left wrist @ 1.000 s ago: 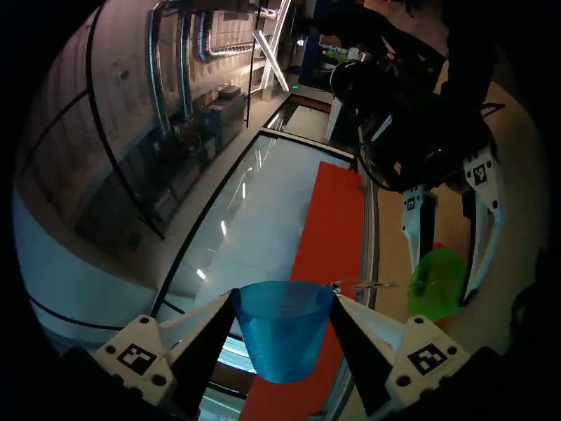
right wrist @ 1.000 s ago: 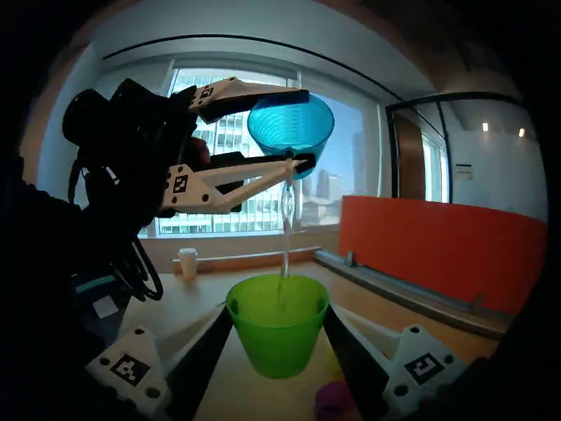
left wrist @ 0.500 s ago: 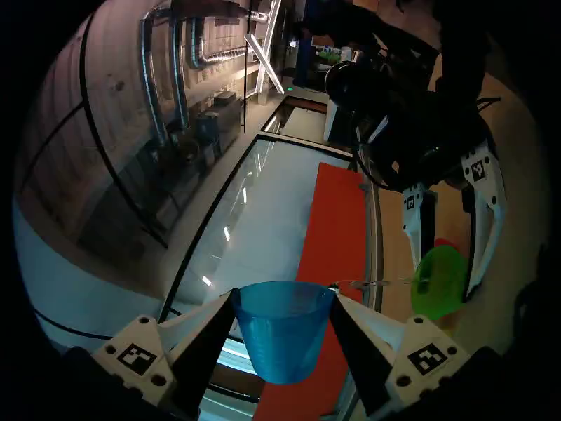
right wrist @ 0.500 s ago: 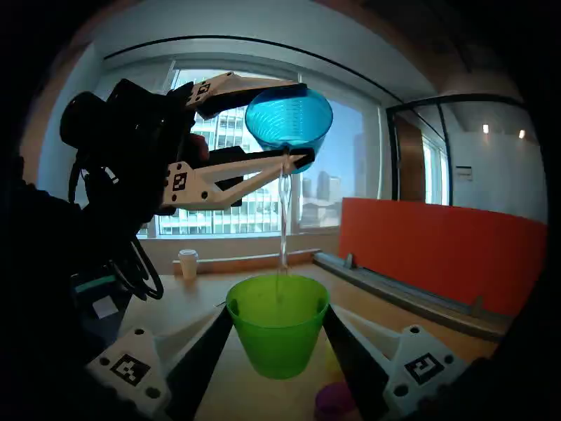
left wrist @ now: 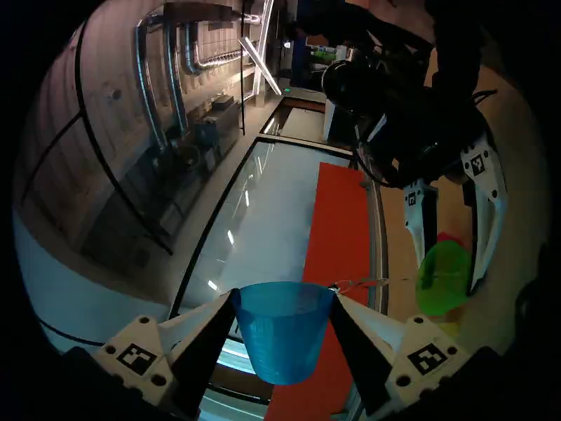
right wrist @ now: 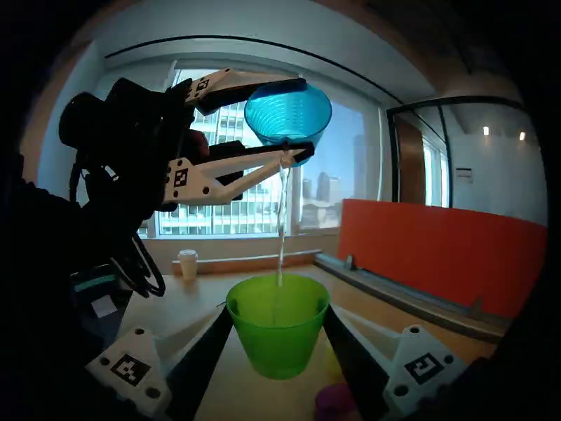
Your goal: Pour water
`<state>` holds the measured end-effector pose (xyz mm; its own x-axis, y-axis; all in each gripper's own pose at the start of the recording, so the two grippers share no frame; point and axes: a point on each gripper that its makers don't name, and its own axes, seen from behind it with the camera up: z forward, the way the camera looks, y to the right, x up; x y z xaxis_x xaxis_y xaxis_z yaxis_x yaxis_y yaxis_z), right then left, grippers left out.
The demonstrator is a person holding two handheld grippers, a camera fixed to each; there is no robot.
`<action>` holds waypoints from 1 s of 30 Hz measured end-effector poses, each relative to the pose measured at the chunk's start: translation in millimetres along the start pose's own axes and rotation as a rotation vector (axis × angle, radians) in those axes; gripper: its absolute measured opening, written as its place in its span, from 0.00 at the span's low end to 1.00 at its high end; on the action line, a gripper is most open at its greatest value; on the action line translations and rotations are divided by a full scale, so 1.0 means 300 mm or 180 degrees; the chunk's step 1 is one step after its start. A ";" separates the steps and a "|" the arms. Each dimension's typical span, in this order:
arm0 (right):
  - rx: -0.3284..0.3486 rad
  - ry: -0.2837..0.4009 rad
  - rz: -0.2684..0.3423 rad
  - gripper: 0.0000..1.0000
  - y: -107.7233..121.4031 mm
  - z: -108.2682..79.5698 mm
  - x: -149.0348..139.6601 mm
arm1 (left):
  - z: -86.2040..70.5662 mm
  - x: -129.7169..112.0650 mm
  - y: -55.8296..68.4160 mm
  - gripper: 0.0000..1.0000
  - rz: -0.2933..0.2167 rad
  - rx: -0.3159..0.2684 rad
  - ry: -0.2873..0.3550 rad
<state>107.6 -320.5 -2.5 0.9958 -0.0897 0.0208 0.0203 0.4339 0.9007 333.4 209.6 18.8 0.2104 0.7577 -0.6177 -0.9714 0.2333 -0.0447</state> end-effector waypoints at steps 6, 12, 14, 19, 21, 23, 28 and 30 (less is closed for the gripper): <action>-0.0001 0.0006 -0.0001 0.90 -0.002 0.003 0.001 | -0.001 0.002 0.008 0.89 0.0054 -0.0001 0.0010; -0.0002 0.0021 0.0004 0.90 -0.003 0.004 0.005 | -0.004 0.002 0.015 0.89 0.0119 -0.0011 0.0001; -0.0003 0.0021 0.0007 0.90 -0.004 0.003 0.006 | -0.003 0.001 0.015 0.89 0.0146 -0.0009 -0.0001; -0.0008 0.0023 0.0005 0.90 -0.005 0.001 0.005 | 0.000 0.002 0.020 0.89 0.0191 -0.0017 0.0001; -0.0008 0.0026 0.0008 0.90 -0.004 0.001 0.004 | 0.001 0.004 0.020 0.89 0.0203 -0.0022 0.0006; -0.0006 0.0029 0.0015 0.90 -0.003 0.001 0.004 | 0.003 0.007 0.016 0.89 0.0221 -0.0021 0.0016; -0.0006 0.0032 0.0016 0.90 -0.001 0.005 0.005 | 0.009 0.009 0.002 0.89 0.0306 -0.0014 0.0025; -0.0004 0.0034 0.0016 0.90 -0.001 0.007 0.005 | 0.012 0.009 0.002 0.89 0.0332 -0.0013 0.0025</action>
<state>108.8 -322.6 -1.8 0.9968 -0.0779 0.0206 0.0154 0.4354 0.9001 333.6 213.9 19.8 0.1074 0.7729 -0.6254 -0.9884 0.1510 0.0169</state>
